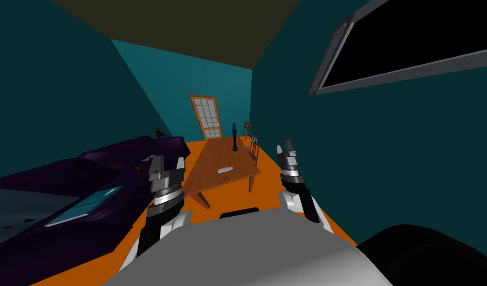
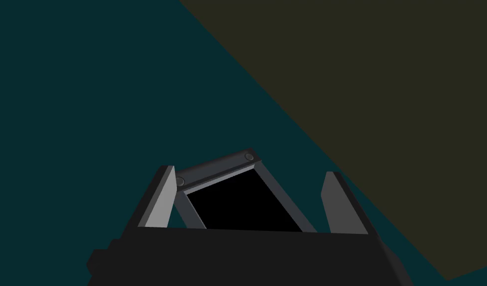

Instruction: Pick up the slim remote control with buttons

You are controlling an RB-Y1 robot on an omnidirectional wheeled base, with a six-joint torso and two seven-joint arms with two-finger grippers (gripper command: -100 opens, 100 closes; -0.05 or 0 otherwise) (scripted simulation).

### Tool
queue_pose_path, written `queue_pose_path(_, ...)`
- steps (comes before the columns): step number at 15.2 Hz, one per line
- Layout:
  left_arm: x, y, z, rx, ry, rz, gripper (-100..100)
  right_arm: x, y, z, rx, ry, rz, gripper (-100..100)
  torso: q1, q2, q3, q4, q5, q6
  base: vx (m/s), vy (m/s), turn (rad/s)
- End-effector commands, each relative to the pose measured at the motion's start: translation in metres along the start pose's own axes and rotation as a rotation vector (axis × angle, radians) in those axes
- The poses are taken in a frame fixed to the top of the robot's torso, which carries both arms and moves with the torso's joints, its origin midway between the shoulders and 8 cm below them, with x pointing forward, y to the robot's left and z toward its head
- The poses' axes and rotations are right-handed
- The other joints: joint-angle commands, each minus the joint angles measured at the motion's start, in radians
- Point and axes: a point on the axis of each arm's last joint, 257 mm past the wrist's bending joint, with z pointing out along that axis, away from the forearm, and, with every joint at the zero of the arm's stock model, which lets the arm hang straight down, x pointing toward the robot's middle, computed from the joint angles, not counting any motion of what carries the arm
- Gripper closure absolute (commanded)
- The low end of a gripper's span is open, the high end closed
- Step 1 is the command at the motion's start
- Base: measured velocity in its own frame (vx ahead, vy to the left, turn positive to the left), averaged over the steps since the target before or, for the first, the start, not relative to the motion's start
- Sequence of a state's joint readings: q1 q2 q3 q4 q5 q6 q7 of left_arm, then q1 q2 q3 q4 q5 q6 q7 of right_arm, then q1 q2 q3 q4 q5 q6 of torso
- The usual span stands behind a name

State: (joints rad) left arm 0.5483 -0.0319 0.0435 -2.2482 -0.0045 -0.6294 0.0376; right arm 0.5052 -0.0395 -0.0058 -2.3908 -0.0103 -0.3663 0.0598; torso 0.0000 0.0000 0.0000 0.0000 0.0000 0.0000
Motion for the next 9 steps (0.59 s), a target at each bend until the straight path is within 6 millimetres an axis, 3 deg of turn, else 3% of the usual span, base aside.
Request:
queue_pose_path(1, 0.003, 0.008, 0.000, -0.021, 0.036, 0.005, -100, 0.000, 0.000, 0.000, 0.000, 0.000, 0.000, 0, 0.000, 0.000, 0.000, 0.000, 0.000, 0.000, 0.000, -0.003, -0.050)
queue_pose_path(5, 0.007, 0.028, -0.002, -0.070, 0.086, 0.010, -100, 0.000, 0.000, 0.000, 0.000, 0.000, 0.000, 0, 0.000, 0.000, 0.000, 0.000, 0.000, 0.000, -0.001, -0.004, -0.073)
queue_pose_path(7, 0.006, 0.058, -0.006, -0.145, 0.122, 0.011, -100, 0.000, 0.000, 0.000, 0.000, 0.000, 0.000, 0, 0.000, 0.000, 0.000, 0.000, 0.000, 0.000, -0.001, -0.007, -0.136)
queue_pose_path(8, 0.007, 0.058, -0.006, -0.145, 0.129, 0.014, -100, 0.000, 0.000, 0.000, 0.000, 0.000, 0.000, 0, 0.000, 0.000, 0.000, 0.000, 0.000, 0.001, -0.002, -0.005, -0.121)
queue_pose_path(9, 0.005, 0.076, -0.008, -0.191, 0.147, 0.017, -100, 0.000, 0.000, 0.000, 0.000, 0.000, 0.000, 0, 0.000, 0.000, 0.000, 0.000, 0.000, 0.000, -0.002, -0.007, -0.114)
